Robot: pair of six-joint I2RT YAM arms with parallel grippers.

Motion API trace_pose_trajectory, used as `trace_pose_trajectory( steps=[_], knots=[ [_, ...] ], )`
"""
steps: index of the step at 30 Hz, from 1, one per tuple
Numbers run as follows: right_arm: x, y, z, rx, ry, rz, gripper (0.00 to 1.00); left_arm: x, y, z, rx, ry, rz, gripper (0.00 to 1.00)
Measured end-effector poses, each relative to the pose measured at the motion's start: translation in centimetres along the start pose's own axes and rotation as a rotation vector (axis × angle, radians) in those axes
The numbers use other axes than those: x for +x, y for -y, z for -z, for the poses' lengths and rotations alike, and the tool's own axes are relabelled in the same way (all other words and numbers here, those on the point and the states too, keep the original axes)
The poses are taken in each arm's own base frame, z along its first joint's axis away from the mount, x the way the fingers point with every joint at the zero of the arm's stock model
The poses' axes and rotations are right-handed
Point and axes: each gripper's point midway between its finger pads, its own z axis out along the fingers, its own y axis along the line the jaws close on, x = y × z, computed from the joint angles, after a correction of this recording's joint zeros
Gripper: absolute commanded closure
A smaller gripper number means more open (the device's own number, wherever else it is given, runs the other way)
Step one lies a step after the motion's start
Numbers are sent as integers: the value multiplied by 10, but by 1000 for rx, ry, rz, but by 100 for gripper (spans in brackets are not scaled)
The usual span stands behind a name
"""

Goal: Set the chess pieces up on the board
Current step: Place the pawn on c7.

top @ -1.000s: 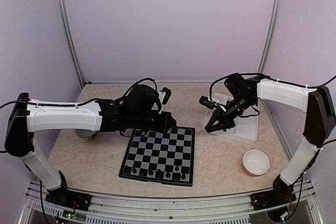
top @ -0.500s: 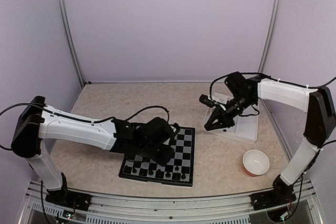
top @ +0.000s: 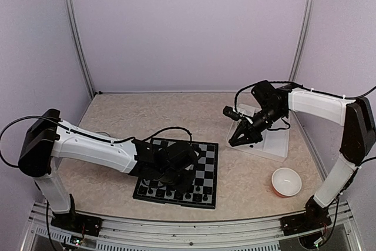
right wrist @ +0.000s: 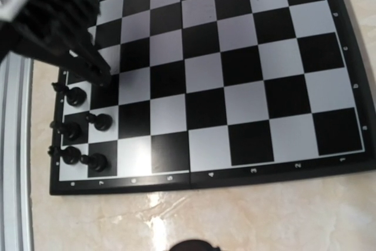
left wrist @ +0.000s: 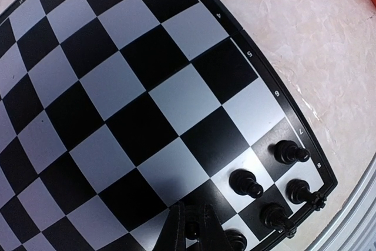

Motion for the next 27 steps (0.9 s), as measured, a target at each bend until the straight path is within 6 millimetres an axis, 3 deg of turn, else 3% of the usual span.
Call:
trace_pose_trajectory(
  steps=[9, 22, 27],
  knots=[
    [0, 0, 0, 0, 0, 0, 90, 10, 6, -10, -1, -26, -17, 96],
    [0, 0, 0, 0, 0, 0, 90, 11, 7, -12, -12, -43, -24, 75],
    [-2, 0, 2, 5, -3, 5, 90, -8, 10, -1, -17, -13, -30, 68]
  ],
)
